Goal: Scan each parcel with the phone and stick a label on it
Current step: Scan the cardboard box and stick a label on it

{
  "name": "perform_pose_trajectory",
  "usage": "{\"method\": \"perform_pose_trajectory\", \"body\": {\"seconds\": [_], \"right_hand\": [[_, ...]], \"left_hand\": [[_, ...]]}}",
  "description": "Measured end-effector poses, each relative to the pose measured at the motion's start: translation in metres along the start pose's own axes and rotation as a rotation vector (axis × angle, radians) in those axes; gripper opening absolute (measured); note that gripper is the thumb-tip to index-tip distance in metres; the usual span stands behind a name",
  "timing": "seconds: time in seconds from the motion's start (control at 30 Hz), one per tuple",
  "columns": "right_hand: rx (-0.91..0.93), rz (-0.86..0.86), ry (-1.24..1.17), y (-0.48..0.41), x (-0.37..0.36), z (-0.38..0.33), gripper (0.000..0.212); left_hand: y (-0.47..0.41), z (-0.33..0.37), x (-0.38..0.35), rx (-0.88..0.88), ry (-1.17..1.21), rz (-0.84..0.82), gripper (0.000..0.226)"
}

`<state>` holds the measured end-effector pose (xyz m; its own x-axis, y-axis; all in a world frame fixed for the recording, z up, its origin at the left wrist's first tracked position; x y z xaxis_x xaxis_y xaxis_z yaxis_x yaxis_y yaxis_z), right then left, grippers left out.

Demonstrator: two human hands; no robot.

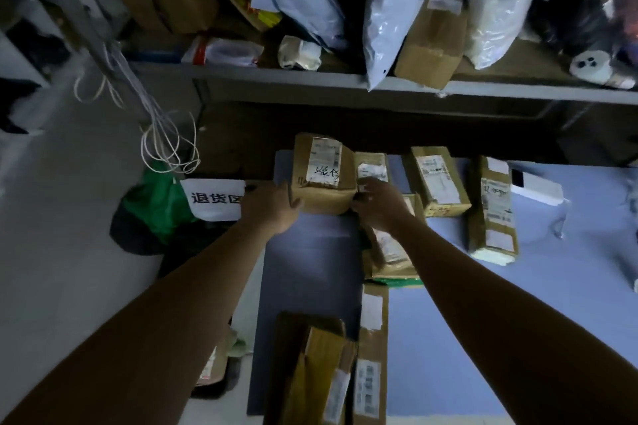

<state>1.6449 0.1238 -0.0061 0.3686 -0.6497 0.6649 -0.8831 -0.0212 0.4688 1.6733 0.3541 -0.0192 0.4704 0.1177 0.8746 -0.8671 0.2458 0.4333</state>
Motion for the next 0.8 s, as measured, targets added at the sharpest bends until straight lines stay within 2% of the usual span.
{"method": "perform_pose_trajectory", "body": {"seconds": [0.1, 0.17, 0.23, 0.33, 0.5, 0.7, 0.8], "right_hand": [[-0.031, 0.040, -0.033, -0.041, 0.010, -0.002, 0.057], [-0.066, 0.006, -0.020, -0.065, 0.009, 0.001, 0.048], [-0.056, -0.027, -0.043, -0.080, 0.003, 0.002, 0.039], [-0.007, 0.023, -0.077, -0.090, 0.000, 0.005, 0.033], [0.043, 0.023, -0.169, -0.083, -0.006, 0.002, 0.027], [0.243, 0.153, -0.359, -0.040, 0.016, -0.009, 0.007], [0.346, 0.264, -0.366, 0.006, 0.053, -0.003, 0.008]], "left_hand": [[-0.046, -0.003, -0.005, 0.035, 0.369, -0.159, 0.073], [-0.070, 0.000, -0.011, 0.018, 0.643, -0.229, 0.064], [-0.083, 0.001, -0.018, -0.037, 0.774, -0.237, 0.054], [-0.088, 0.000, -0.026, -0.033, 0.877, -0.201, 0.055], [-0.066, -0.005, -0.018, -0.009, 0.916, -0.104, 0.056], [-0.017, 0.015, 0.022, -0.106, 0.985, 0.065, 0.043], [0.016, 0.056, 0.039, -0.215, 0.987, 0.185, 0.036]]}}
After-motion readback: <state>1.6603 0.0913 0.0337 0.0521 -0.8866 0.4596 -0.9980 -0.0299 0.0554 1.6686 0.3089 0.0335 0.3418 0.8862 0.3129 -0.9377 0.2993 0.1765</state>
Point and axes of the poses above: each hand's wrist, its own y-axis away from the middle knuckle, its own x-axis out of the back of the hand, z = x × y, the point moved 2 cm from there along -y, towards the middle knuckle, and after that the axes turned 15 degrees about -z, right-handed, at the moved point
